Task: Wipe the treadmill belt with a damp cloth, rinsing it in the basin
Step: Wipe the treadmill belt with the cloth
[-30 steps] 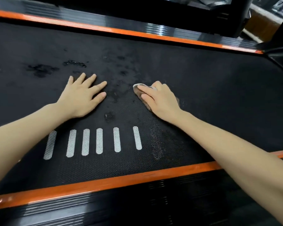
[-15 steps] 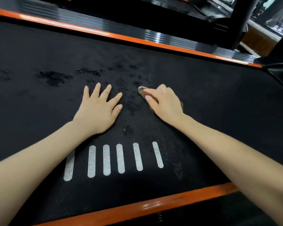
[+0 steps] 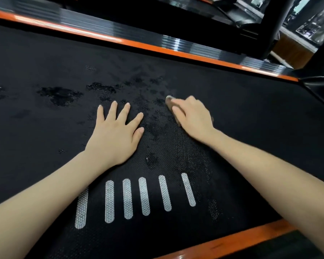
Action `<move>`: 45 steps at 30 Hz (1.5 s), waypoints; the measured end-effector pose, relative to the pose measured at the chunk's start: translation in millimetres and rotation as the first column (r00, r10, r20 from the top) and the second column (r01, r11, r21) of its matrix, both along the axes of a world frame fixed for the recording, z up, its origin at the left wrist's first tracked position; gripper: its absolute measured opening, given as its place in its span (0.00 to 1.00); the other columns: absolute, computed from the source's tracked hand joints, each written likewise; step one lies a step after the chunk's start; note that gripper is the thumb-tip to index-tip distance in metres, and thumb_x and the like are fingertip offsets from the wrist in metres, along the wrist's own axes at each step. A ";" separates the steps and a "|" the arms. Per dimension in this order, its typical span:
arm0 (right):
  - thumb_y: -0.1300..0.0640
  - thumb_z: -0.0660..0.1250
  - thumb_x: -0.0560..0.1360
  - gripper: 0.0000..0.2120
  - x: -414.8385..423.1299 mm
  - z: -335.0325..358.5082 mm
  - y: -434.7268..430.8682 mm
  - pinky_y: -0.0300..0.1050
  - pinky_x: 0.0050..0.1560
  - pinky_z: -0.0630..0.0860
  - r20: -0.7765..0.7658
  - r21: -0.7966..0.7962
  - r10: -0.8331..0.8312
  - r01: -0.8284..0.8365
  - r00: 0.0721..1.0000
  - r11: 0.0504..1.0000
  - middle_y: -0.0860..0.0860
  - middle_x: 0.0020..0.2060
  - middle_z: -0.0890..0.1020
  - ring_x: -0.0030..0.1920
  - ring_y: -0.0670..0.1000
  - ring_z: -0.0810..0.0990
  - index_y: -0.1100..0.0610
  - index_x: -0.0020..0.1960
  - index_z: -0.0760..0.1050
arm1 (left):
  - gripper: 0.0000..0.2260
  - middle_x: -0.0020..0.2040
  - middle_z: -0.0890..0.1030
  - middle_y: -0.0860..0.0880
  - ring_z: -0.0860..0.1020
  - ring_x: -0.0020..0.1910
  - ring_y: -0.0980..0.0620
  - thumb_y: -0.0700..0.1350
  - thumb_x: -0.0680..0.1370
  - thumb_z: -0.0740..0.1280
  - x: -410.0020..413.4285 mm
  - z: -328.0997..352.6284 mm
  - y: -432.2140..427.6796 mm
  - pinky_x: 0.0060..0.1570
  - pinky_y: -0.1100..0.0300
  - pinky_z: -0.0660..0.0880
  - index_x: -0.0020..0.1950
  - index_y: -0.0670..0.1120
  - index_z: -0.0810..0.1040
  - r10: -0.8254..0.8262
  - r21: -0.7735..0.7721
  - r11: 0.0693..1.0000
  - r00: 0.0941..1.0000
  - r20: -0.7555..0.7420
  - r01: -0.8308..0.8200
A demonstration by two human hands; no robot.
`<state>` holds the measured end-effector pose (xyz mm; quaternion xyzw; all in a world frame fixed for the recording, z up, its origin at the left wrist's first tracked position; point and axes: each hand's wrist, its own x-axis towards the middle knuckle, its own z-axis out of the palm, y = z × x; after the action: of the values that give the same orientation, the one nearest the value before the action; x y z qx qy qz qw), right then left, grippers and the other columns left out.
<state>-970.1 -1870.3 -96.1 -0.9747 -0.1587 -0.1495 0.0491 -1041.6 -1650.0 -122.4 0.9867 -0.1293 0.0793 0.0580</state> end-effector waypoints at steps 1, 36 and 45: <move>0.48 0.54 0.80 0.16 15.6 0.2 1.4 0.49 0.42 0.72 -0.010 0.004 -0.063 0.063 0.998 0.998 0.54 0.47 0.73 0.48 0.59 0.74 0.46 0.65 0.72 | 0.35 0.76 0.59 0.42 0.54 0.74 0.36 0.61 0.74 0.32 0.3 0.0 0.1 0.70 0.37 0.48 0.76 0.53 0.59 0.001 -0.004 1.000 1.000 0.011 -0.001; 0.47 0.56 0.80 0.15 98.5 -2.1 9.1 0.50 0.40 0.73 -0.008 0.063 -0.077 0.077 0.997 0.995 0.55 0.48 0.74 0.47 0.59 0.74 0.48 0.61 0.76 | 0.31 0.78 0.54 0.47 0.50 0.76 0.41 0.62 0.77 0.35 85.1 7.5 -4.0 0.70 0.35 0.43 0.77 0.52 0.54 0.216 0.090 0.974 0.974 -0.070 -0.209; 0.45 0.55 0.78 0.16 56.9 -1.9 16.5 0.48 0.39 0.73 -0.012 0.053 0.274 -0.273 0.962 0.960 0.52 0.43 0.74 0.43 0.56 0.74 0.44 0.62 0.75 | 0.37 0.77 0.56 0.47 0.51 0.76 0.40 0.62 0.71 0.32 88.1 4.5 -4.0 0.69 0.34 0.43 0.77 0.52 0.56 0.217 0.077 0.974 0.976 -0.035 -0.214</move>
<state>-913.2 -1853.9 -98.0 -0.9432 -0.2876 -0.1358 0.0956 -953.5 -1654.0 -118.0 0.9979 -0.0232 0.0589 0.0157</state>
